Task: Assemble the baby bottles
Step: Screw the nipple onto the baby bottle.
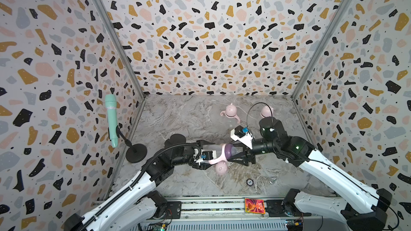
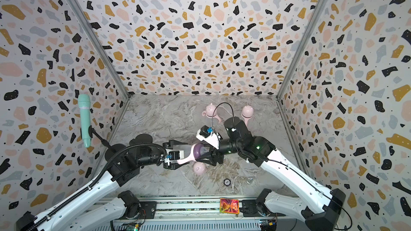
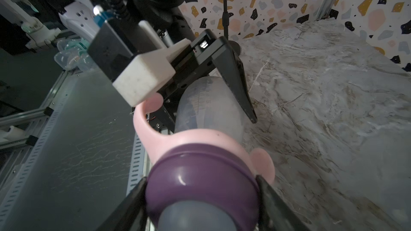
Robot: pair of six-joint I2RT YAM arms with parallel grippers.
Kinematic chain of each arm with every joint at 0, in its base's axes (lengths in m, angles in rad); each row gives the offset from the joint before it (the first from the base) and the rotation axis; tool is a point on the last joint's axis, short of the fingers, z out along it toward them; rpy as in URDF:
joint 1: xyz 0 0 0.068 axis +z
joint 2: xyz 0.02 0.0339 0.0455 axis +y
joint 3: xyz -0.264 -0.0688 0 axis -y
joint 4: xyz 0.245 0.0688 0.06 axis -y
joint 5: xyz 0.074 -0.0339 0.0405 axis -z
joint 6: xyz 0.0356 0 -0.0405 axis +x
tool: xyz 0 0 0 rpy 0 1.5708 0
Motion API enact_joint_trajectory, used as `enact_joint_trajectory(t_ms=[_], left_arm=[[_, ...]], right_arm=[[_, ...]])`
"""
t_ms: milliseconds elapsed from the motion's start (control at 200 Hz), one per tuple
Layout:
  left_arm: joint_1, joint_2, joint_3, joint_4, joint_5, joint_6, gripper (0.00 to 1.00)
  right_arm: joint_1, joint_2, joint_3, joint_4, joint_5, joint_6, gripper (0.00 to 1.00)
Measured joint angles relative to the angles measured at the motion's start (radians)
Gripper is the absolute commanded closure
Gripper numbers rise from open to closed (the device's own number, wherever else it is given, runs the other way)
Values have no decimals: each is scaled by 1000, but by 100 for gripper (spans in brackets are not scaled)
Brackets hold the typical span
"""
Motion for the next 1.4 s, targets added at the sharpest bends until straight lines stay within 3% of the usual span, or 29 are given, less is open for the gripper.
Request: enact_joint_trajectory(t_ms=[280,631,656,686,721,831,896,1126,1397], left_arm=[[-23,-81,-119,183,-274,-9,91],[-40,-153,-217,334,-514,126,91],[-40,-153,-217,340,-526,135,91],[-40,-153,-217,348,-542,144,91],[-41,-153,-218,355,-559,153,91],[-38,-153,-217,391,-642,153,92],[-32,-150,-216,396,-673,142,92],[-31,-129,-214,391,-615,55,91],[-32,-105,-219,417,-602,24,93]], right_arm=[[-76,142,23,189,-156,190,100],[-92,246,53,377,-246,528,100],[-92,248,60,373,-245,539,89],[-92,251,72,362,-243,542,65],[-92,254,90,336,-235,536,47],[-90,255,160,180,-173,449,13],[-82,243,174,112,-119,388,0],[-75,140,134,69,-1,318,1],[-66,144,70,237,57,454,1]])
